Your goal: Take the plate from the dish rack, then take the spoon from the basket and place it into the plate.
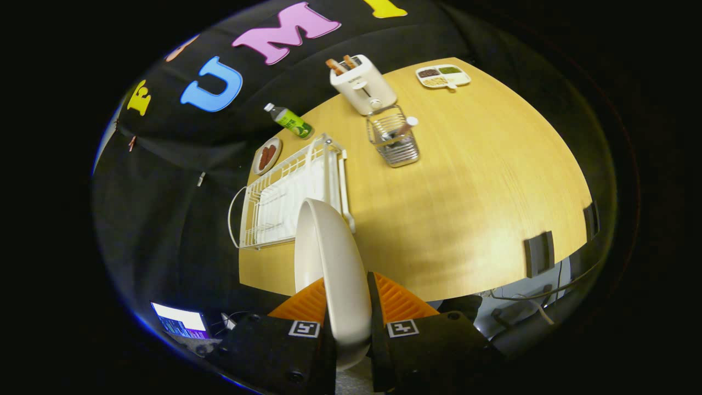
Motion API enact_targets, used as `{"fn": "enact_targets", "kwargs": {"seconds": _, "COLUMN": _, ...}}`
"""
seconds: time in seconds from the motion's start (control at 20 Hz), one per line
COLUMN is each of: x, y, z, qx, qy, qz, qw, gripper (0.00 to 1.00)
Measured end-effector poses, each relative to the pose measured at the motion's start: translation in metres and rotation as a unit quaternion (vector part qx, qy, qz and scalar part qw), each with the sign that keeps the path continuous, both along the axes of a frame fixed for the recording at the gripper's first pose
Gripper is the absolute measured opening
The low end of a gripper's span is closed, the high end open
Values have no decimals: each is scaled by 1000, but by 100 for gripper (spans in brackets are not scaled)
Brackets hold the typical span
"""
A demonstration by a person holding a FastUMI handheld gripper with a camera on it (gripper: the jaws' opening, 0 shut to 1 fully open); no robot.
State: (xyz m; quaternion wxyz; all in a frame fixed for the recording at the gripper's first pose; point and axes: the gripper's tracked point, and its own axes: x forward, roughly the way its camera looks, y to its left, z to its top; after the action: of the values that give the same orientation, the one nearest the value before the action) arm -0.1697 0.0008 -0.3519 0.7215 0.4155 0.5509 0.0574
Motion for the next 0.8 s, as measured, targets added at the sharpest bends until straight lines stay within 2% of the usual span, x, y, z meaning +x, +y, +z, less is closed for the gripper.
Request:
{"fn": "enact_targets", "kwargs": {"seconds": 0.15, "x": -12, "y": -10, "z": -32, "qx": 9, "qy": 21, "qz": -15, "qw": 1000, "gripper": 29}}
{"fn": "enact_targets", "kwargs": {"seconds": 0.3, "x": -7, "y": -3, "z": -64, "qx": 27, "qy": 25, "qz": -21, "qw": 999, "gripper": 30}}
{"fn": "enact_targets", "kwargs": {"seconds": 0.55, "x": -1, "y": 9, "z": -99, "qx": 60, "qy": 36, "qz": -16, "qw": 997, "gripper": 30}}
{"fn": "enact_targets", "kwargs": {"seconds": 0.8, "x": 6, "y": 12, "z": -122, "qx": 56, "qy": 46, "qz": -10, "qw": 997, "gripper": 30}}
